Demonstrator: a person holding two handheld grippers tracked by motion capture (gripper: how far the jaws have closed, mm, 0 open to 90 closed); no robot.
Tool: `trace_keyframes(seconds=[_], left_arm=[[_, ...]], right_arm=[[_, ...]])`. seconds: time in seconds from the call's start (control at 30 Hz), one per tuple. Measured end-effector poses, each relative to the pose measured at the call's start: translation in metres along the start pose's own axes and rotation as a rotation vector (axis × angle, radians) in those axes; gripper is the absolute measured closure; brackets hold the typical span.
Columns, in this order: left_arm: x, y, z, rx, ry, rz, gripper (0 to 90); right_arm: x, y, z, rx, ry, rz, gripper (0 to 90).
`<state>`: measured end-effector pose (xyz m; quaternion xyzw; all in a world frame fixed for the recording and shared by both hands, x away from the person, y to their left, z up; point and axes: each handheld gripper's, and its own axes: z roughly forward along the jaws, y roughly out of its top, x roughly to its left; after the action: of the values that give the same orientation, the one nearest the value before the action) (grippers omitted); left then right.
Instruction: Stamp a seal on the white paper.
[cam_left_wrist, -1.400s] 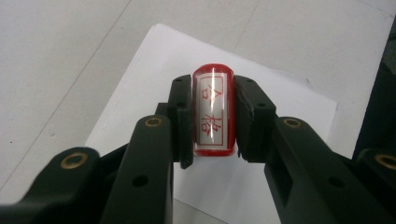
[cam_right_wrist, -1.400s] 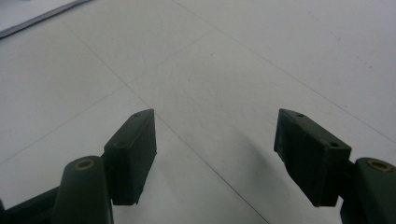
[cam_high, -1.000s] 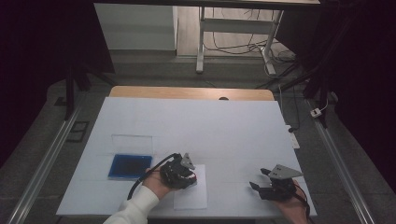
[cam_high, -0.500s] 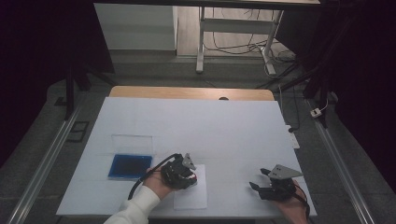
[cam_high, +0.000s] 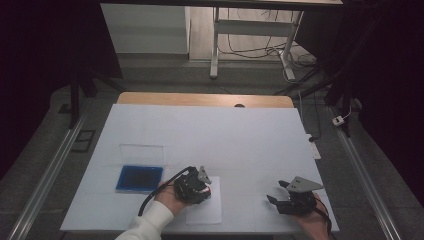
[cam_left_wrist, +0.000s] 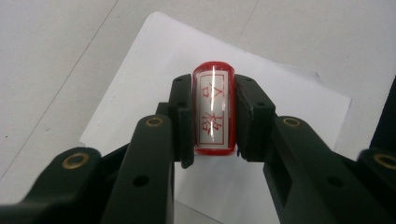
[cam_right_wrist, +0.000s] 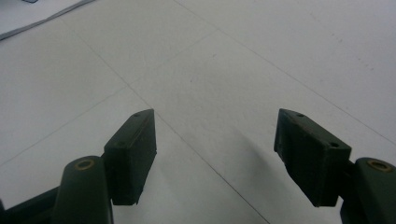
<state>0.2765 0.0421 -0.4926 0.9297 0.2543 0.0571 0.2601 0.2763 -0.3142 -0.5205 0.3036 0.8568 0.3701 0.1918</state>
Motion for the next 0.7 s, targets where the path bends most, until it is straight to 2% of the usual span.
trace_keyframes(seconds=[0.27, 0.7], left_arm=[[0.0024, 0.0002, 0.0001, 0.004, -0.017, 0.001, 70.8], [0.0026, 0.0012, 0.0003, 0.012, -0.018, 0.003, 70.8]], right_arm=[[-0.0002, -0.0003, 0.0002, 0.003, -0.002, 0.001, 29.2], [-0.0002, -0.0001, 0.0003, 0.005, 0.005, -0.002, 29.2]])
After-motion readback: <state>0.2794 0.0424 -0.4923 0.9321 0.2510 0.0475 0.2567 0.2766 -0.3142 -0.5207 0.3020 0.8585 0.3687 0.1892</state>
